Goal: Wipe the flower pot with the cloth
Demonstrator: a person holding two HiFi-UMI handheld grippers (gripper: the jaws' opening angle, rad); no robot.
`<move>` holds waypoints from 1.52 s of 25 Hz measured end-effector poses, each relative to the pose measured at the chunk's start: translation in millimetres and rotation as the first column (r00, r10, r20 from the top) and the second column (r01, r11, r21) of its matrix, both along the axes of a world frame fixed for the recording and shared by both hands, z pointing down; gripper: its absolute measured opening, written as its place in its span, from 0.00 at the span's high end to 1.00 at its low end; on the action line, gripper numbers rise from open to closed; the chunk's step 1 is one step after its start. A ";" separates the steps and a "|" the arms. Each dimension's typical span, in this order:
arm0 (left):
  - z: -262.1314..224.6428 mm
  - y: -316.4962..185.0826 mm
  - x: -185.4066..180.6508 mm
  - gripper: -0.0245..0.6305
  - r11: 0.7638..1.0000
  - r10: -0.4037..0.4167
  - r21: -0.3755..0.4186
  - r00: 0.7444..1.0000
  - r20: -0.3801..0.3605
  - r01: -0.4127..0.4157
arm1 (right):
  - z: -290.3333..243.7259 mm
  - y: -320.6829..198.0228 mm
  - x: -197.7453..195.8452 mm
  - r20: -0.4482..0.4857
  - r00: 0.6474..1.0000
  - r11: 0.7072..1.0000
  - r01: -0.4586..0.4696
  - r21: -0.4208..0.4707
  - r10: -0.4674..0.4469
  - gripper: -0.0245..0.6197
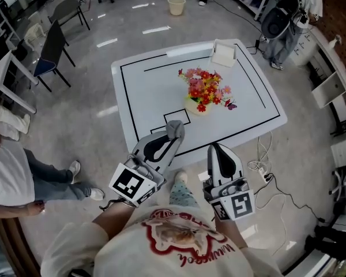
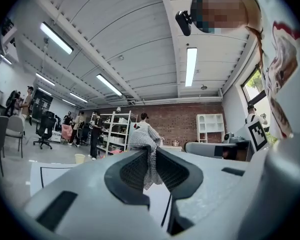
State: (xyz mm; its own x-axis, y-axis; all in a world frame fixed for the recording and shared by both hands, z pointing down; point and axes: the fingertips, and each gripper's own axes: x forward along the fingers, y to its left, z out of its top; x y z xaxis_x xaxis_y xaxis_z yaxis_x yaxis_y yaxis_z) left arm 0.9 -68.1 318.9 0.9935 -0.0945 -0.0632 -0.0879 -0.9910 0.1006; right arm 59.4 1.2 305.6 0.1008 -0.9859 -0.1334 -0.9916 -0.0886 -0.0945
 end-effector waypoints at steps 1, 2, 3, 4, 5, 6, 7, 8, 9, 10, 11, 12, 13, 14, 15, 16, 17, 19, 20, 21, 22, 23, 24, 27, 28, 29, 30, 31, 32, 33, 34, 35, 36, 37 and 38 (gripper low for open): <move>-2.1 -6.8 7.8 0.90 1.000 -0.005 0.003 1.000 -0.003 0.005 | -1.6 -6.9 8.7 -0.001 1.000 1.000 0.005 0.002 -0.005 0.97; -4.0 -13.2 15.2 0.90 1.000 -0.009 0.007 1.000 -0.006 0.009 | -3.0 -13.5 17.0 -0.003 1.000 1.000 0.011 0.003 -0.011 0.97; -5.5 -19.2 22.2 0.90 1.000 -0.012 0.013 1.000 -0.010 0.012 | -4.0 -19.7 25.1 -0.007 1.000 1.000 0.016 0.004 -0.016 0.97; -6.5 -24.8 28.9 0.90 1.000 -0.013 0.019 1.000 -0.014 0.014 | -4.7 -25.6 33.2 -0.012 1.000 1.000 0.021 0.003 -0.021 0.97; -6.9 -30.3 35.3 0.90 1.000 -0.014 0.026 1.000 -0.018 0.015 | -4.9 -31.5 41.2 -0.017 1.000 1.000 0.026 0.003 -0.026 0.97; -6.7 -35.9 41.3 0.90 0.999 -0.015 0.031 1.000 -0.020 0.016 | -4.8 -37.2 49.0 -0.020 0.999 1.000 0.031 0.002 -0.031 0.97; -6.1 -41.7 46.7 0.90 0.999 -0.018 0.035 1.000 -0.021 0.019 | -4.4 -42.6 56.2 -0.021 0.999 0.999 0.036 0.001 -0.036 0.97; -5.4 -47.7 51.7 0.90 0.999 -0.023 0.038 1.000 -0.021 0.023 | -4.1 -47.7 62.8 -0.023 0.999 0.999 0.041 -0.002 -0.041 0.97; -4.9 -53.7 56.3 0.90 0.999 -0.029 0.040 0.999 -0.020 0.030 | -3.9 -52.6 68.9 -0.026 0.999 0.999 0.046 -0.005 -0.046 0.97; -4.5 -59.2 60.9 0.90 0.998 -0.035 0.043 0.999 -0.020 0.036 | -3.7 -57.2 74.4 -0.031 0.998 0.999 0.050 -0.008 -0.051 0.97; -4.4 -64.1 65.1 0.90 0.998 -0.041 0.046 0.999 -0.020 0.042 | -3.5 -61.8 79.3 -0.037 0.998 0.998 0.055 -0.012 -0.056 0.97; -4.6 -68.2 68.8 0.90 0.998 -0.047 0.050 0.999 -0.021 0.048 | -3.3 -66.1 83.6 -0.040 0.997 0.998 0.061 -0.014 -0.062 0.97; -5.3 -71.7 71.8 0.90 0.997 -0.051 0.055 0.998 -0.024 0.053 | -3.3 -70.2 87.2 -0.042 0.997 0.998 0.068 -0.016 -0.068 0.97; -6.5 -74.8 74.1 0.90 0.996 -0.055 0.063 0.998 -0.028 0.056 | -3.7 -74.1 90.1 -0.043 0.996 0.997 0.074 -0.017 -0.075 0.97; -7.8 -78.2 76.3 0.90 0.996 -0.055 0.073 0.998 -0.031 0.057 | -4.3 -78.0 92.9 -0.041 0.996 0.997 0.078 -0.018 -0.079 0.97; -8.9 -82.0 78.5 0.90 0.995 -0.054 0.082 0.998 -0.032 0.056 | -4.8 -81.7 95.8 -0.037 0.996 0.997 0.079 -0.019 -0.080 0.97; -9.5 -86.1 80.6 0.90 0.995 -0.051 0.087 0.998 -0.032 0.053 | -5.2 -84.9 98.8 -0.034 0.996 0.997 0.077 -0.021 -0.078 0.97; -8.8 -94.9 82.5 0.90 0.995 -0.040 0.085 0.999 -0.032 0.043 | -4.5 -88.9 103.7 -0.030 0.997 0.997 0.070 -0.023 -0.070 0.97; -6.9 -101.0 81.8 0.90 0.996 -0.036 0.086 0.999 -0.029 0.038 | -3.2 -90.6 105.4 -0.029 0.997 0.998 0.065 -0.025 -0.066 0.97; -4.5 -109.0 80.7 0.90 0.995 -0.035 0.093 0.999 -0.022 0.037 | -1.8 -92.8 107.1 -0.030 0.998 0.998 0.061 -0.029 -0.061 0.97; -2.4 -118.3 79.8 0.90 0.994 -0.038 0.106 0.999 -0.014 0.039 | -0.5 -95.4 108.9 -0.029 0.998 0.998 0.053 -0.034 -0.054 0.97; -0.9 -127.6 79.5 0.90 0.992 -0.039 0.122 0.999 -0.007 0.039 | 0.2 -97.8 110.4 -0.025 0.999 0.998 0.044 -0.039 -0.045 0.97; 0.2 -136.2 79.8 0.90 0.990 -0.037 0.136 0.999 0.001 0.037 | 0.3 -99.3 111.4 -0.019 0.999 0.999 0.034 -0.041 -0.035 0.97; 4.3 -160.1 85.9 0.90 0.987 -0.028 0.162 0.999 0.022 0.025 | -0.4 -102.3 113.1 -0.026 0.999 0.999 0.019 -0.043 -0.020 0.97; 5.4 -168.2 89.4 0.90 0.986 -0.028 0.167 0.999 0.028 0.022 | 0.2 -104.0 114.7 -0.035 0.999 0.999 0.013 -0.046 -0.015 0.97; 6.3 -176.0 93.0 0.90 0.985 -0.026 0.172 0.999 0.031 0.020 | 1.6 -105.4 116.8 -0.040 0.999 0.999 0.005 -0.051 -0.007 0.97; 7.5 -183.7 96.5 0.90 0.983 -0.022 0.180 0.999 0.032 0.016 | 3.2 -106.3 119.2 -0.041 0.999 0.998 -0.005 -0.057 0.003 0.97; 9.5 -191.3 100.3 0.90 0.982 -0.016 0.190 0.999 0.036 0.009 | 4.4 -106.7 121.7 -0.039 0.999 0.998 -0.015 -0.062 0.012 0.97; 12.1 -198.7 104.9 0.90 0.979 -0.007 0.204 0.999 0.045 -0.002 | 5.1 -107.2 123.9 -0.036 0.999 0.998 -0.023 -0.063 0.021 0.97; 15.0 -205.0 110.3 0.90 0.975 0.008 0.222 0.998 0.057 -0.020 | 5.5 -107.9 125.8 -0.034 0.999 0.998 -0.030 -0.063 0.028 0.97; 18.7 -209.5 116.6 0.90 0.969 0.033 0.244 0.997 0.072 -0.050 | 6.0 -108.7 127.4 -0.032 0.999 0.997 -0.034 -0.063 0.032 0.97; 23.5 -211.8 123.4 0.90 0.960 0.068 0.267 0.994 0.089 -0.090 | 6.9 -109.3 128.8 -0.031 0.999 0.997 -0.038 -0.065 0.036 0.97; 29.5 -212.4 130.5 0.90 0.949 0.111 0.284 0.988 0.106 -0.137 | 8.0 -109.7 130.4 -0.030 0.999 0.997 -0.042 -0.068 0.040 0.97; 36.0 -212.5 137.7 0.90 0.940 0.153 0.289 0.981 0.121 -0.183 | 9.1 -109.8 132.2 -0.030 0.999 0.996 -0.048 -0.073 0.046 0.97; 42.3 -213.3 145.0 0.90 0.934 0.190 0.281 0.973 0.129 -0.219 | 9.9 -109.7 134.3 -0.028 0.998 0.996 -0.055 -0.077 0.053 0.97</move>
